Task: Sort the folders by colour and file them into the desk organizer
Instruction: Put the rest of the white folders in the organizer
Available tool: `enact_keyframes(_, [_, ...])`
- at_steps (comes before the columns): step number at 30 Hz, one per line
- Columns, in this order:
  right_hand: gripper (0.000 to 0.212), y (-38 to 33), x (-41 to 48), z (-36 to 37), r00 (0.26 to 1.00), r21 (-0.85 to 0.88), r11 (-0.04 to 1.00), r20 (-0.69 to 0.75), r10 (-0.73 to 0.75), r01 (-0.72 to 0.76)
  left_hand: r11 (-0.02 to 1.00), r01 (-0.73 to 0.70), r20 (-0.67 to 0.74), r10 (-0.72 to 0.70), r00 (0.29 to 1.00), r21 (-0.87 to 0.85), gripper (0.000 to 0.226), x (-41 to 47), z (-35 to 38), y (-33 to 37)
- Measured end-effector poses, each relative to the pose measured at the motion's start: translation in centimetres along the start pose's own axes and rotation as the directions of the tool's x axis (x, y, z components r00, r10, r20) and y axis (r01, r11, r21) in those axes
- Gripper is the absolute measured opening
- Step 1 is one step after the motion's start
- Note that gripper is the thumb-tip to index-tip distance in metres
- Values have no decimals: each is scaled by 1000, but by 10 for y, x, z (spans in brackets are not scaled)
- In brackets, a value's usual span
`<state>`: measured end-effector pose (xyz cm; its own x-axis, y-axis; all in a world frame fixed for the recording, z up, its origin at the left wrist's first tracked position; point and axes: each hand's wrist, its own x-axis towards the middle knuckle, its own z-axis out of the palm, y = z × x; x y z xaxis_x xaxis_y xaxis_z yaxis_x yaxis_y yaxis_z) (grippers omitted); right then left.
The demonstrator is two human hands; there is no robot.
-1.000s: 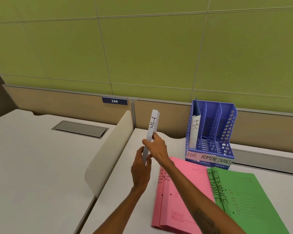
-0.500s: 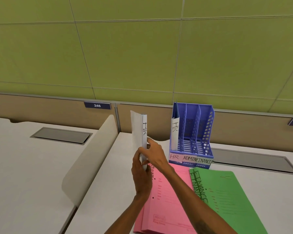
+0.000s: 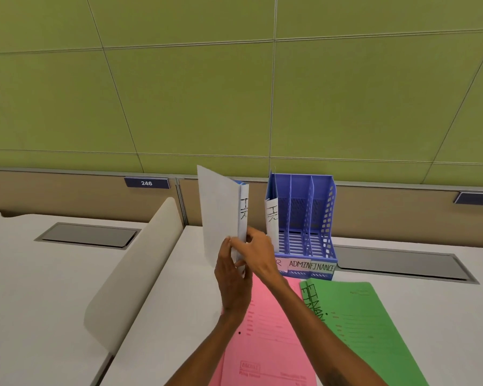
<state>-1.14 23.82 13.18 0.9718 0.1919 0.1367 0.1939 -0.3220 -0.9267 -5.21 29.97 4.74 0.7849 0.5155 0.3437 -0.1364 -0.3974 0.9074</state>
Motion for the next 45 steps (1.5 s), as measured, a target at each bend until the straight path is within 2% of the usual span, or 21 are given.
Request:
enact_keyframes(3, [24, -10, 1, -13, 996, 55, 998, -78, -35, 40, 981, -118, 23, 116, 993, 155, 85, 8, 0, 17])
enact_keyframes(6, [30, -21, 2, -30, 985, 157, 983, -159, -71, 97, 961, -261, -26, 264, 964, 94, 76, 11, 8, 42])
enact_keyframes(7, [30, -26, 2, -37, 978, 178, 977, -193, -82, 117, 942, -315, -43, 322, 946, 118, 79, 11, 13, 46])
enact_keyframes(9, [14, -34, 2, -52, 958, 223, 959, -263, -110, 172, 914, -375, -48, 386, 921, 153, 90, 10, 24, 51])
enact_keyframes(10, [5, -39, 2, -60, 945, 229, 952, -302, -128, 202, 909, -387, -38, 397, 917, 157, 94, 10, 29, 54])
enact_keyframes(13, [24, -52, 1, -85, 878, 183, 938, -441, -188, 293, 900, -413, 12, 416, 909, 137, 92, 5, 43, 63])
enact_keyframes(16, [30, -60, -1, -109, 804, 144, 922, -550, -226, 358, 894, -434, 76, 428, 901, 112, 80, 2, 60, 78])
enact_keyframes(19, [24, -60, 0, -129, 727, 86, 914, -637, -256, 397, 887, -451, 134, 437, 889, 99, 78, 2, 75, 93])
enact_keyframes(23, [19, -52, 4, -148, 665, -16, 913, -681, -308, 407, 896, -441, 217, 420, 881, 57, 76, -1, 93, 107])
enact_keyframes(25, [11, -42, 6, -154, 681, -17, 928, -675, -285, 372, 900, -434, 278, 405, 871, 47, 76, -3, 98, 107])
enact_keyframes(28, [19, -24, 11, -155, 699, 1, 944, -672, -244, 330, 907, -418, 359, 376, 854, 44, 78, -6, 102, 102])
enact_keyframes(31, [11, -10, 13, -151, 740, 24, 956, -639, -211, 293, 927, -375, 415, 329, 848, 31, 76, -5, 101, 90])
enact_keyframes(34, [25, 7, 20, -145, 790, 68, 975, -599, -128, 209, 948, -319, 477, 271, 836, 21, 72, -1, 96, 75])
enact_keyframes(40, [32, 30, 33, -126, 824, 118, 983, -564, -48, 138, 978, -206, 537, 150, 830, 45, 69, 10, 90, 42])
enact_keyframes(45, [26, 44, 51, -108, 829, 123, 986, -559, -22, 109, 993, -97, 551, 48, 833, 61, 68, 23, 87, 19])
